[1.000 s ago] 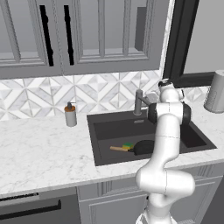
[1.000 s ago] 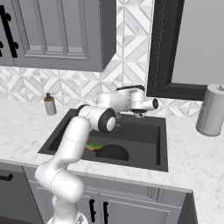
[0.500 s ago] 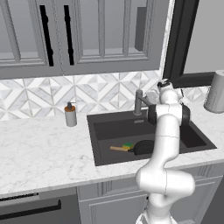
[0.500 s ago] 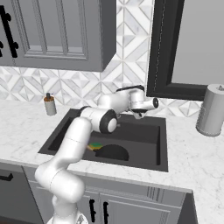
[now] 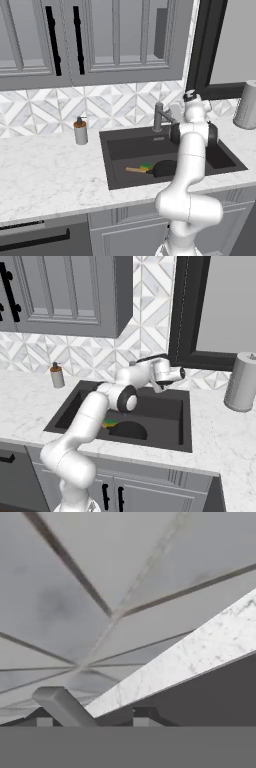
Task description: Pick the pan and sponge and place them into the sink. Then turn on the water.
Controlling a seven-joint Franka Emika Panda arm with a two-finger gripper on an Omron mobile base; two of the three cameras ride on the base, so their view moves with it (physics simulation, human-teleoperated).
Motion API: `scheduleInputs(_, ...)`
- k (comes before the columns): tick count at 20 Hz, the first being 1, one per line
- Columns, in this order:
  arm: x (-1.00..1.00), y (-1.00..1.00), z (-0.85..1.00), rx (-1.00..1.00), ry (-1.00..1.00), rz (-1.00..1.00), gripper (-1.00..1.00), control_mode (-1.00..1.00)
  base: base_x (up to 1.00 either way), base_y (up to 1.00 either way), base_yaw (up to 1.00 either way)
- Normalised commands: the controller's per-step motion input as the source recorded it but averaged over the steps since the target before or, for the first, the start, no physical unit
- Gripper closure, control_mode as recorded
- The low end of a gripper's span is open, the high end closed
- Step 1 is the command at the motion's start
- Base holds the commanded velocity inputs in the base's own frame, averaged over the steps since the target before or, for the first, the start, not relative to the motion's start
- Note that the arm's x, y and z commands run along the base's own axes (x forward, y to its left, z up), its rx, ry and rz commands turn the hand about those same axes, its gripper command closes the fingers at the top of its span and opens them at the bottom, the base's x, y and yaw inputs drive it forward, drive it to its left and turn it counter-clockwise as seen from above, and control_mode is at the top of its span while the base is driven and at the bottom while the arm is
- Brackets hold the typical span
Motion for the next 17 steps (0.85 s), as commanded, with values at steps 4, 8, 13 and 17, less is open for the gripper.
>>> scheduleInputs(4, 0.03, -0.03, -0.26, 0.00, 0.06, -0.04, 1.00, -1.00, 0.00, 0.00, 0.00)
scheduleInputs(8, 0.00, 0.00, -0.22, 0.00, 0.03, -0.02, 1.00, -1.00, 0.00, 0.00, 0.00)
scheduleInputs(13, 0.00, 0.00, -0.02, 0.00, 0.00, 0.00, 1.00, -1.00, 0.00, 0.00, 0.00)
scheduleInputs(17, 0.00, 0.00, 0.00, 0.00, 0.00, 0.00, 1.00, -1.00, 0.00, 0.00, 0.00)
